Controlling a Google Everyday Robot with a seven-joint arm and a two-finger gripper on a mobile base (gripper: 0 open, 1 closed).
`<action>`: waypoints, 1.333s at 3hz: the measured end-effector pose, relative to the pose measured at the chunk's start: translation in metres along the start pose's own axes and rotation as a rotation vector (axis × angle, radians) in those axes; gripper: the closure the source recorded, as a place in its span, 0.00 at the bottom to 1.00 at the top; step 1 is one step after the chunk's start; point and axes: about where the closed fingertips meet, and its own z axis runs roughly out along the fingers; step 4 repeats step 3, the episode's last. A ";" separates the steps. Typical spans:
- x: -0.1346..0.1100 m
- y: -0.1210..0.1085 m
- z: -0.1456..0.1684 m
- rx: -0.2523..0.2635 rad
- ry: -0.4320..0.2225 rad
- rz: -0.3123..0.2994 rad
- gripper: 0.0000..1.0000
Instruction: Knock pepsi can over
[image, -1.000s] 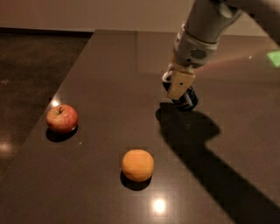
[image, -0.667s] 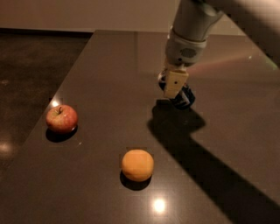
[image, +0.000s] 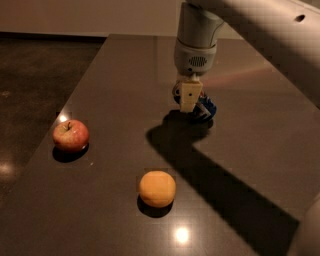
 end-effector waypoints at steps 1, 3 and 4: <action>-0.005 0.004 0.004 -0.012 0.021 -0.027 0.23; -0.012 -0.005 0.006 0.029 0.000 -0.030 0.00; -0.012 -0.005 0.006 0.029 0.000 -0.030 0.00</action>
Offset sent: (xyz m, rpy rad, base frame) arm -0.0044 0.0053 -0.0042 -0.0232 0.0084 0.0267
